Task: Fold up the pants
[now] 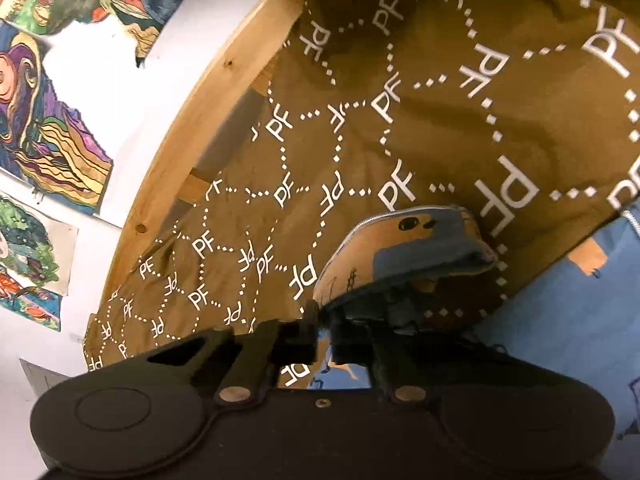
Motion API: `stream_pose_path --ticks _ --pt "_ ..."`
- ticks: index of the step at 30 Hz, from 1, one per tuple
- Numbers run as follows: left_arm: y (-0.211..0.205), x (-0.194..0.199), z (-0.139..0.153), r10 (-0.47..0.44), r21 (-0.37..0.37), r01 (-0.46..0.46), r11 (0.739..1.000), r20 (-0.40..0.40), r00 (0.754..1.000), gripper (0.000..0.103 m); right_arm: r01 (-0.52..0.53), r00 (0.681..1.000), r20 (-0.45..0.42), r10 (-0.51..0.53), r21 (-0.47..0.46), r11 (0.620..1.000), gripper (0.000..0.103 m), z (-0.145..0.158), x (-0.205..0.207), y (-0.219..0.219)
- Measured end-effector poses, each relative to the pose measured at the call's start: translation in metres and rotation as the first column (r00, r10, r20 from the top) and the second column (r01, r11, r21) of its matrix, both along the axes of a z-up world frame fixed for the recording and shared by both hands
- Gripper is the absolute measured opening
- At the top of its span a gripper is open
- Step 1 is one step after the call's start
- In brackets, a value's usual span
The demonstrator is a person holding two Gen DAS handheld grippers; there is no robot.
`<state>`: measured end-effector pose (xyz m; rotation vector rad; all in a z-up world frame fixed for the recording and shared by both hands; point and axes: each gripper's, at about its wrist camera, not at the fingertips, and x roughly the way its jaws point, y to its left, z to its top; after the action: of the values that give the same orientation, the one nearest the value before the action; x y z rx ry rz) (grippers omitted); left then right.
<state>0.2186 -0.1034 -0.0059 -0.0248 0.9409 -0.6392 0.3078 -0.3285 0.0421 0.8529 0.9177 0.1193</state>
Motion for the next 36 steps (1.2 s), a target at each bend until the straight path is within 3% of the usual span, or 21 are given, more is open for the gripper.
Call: stream_pose_path --ticks 4,7,9,12,14,15,18,21,24,27,30,32,34,36 --pt "0.003 -0.002 0.0 -0.005 0.0 0.005 1.0 0.01 1.0 0.017 -0.084 0.995 0.057 0.086 -0.044 0.995 0.004 0.022 -0.024 -0.01" --pt "-0.003 -0.007 0.001 -0.034 0.045 0.032 0.998 0.054 0.998 0.025 -0.168 0.981 0.089 0.175 -0.078 0.983 0.004 0.042 -0.046 -0.031" --pt "-0.014 -0.015 0.003 -0.082 0.132 0.065 0.989 0.124 0.989 0.027 -0.235 0.963 0.103 0.251 -0.142 0.962 0.004 0.057 -0.06 -0.047" --pt "-0.034 -0.031 0.004 -0.173 0.284 0.103 0.953 0.236 0.956 0.028 -0.278 0.949 0.083 0.306 -0.243 0.929 0.004 0.071 -0.076 -0.07" --pt "-0.046 -0.038 0.002 -0.23 0.36 0.125 0.925 0.265 0.937 0.021 -0.281 0.95 0.062 0.306 -0.259 0.924 0.004 0.071 -0.083 -0.087" --pt "-0.05 -0.041 0.001 -0.251 0.384 0.135 0.914 0.271 0.929 0.012 -0.275 0.953 0.049 0.298 -0.266 0.924 0.004 0.069 -0.086 -0.094" --pt "-0.06 -0.046 0.0 -0.281 0.426 0.147 0.893 0.272 0.92 0.004 -0.279 0.956 0.019 0.294 -0.256 0.925 0.004 0.056 -0.091 -0.107" --pt "-0.064 -0.046 0.002 -0.284 0.434 0.15 0.888 0.263 0.922 0.002 -0.287 0.953 0.016 0.301 -0.259 0.922 0.004 0.048 -0.092 -0.109" --pt "-0.059 -0.044 0.006 -0.267 0.41 0.145 0.9 0.259 0.928 0.002 -0.301 0.943 0.053 0.329 -0.288 0.909 0.004 0.058 -0.087 -0.102" --pt "-0.05 -0.05 0.015 -0.259 0.37 0.14 0.918 0.294 0.92 0.001 -0.341 0.894 0.158 0.418 -0.363 0.867 0.004 0.088 -0.082 -0.086" --pt "-0.041 -0.062 0.026 -0.274 0.353 0.147 0.924 0.343 0.899 0.001 -0.395 0.796 0.273 0.54 -0.443 0.805 0.004 0.124 -0.09 -0.073" --pt "-0.038 -0.069 0.03 -0.296 0.357 0.167 0.919 0.348 0.89 0.001 -0.42 0.75 0.271 0.604 -0.51 0.751 0.004 0.136 -0.098 -0.069" --pt "-0.039 -0.074 0.027 -0.332 0.389 0.189 0.902 0.342 0.879 0.001 -0.445 0.739 0.221 0.637 -0.55 0.707 0.004 0.132 -0.106 -0.073" --pt "-0.045 -0.077 0.018 -0.381 0.449 0.206 0.869 0.345 0.858 0.001 -0.473 0.755 0.129 0.643 -0.571 0.671 0.004 0.113 -0.111 -0.084"
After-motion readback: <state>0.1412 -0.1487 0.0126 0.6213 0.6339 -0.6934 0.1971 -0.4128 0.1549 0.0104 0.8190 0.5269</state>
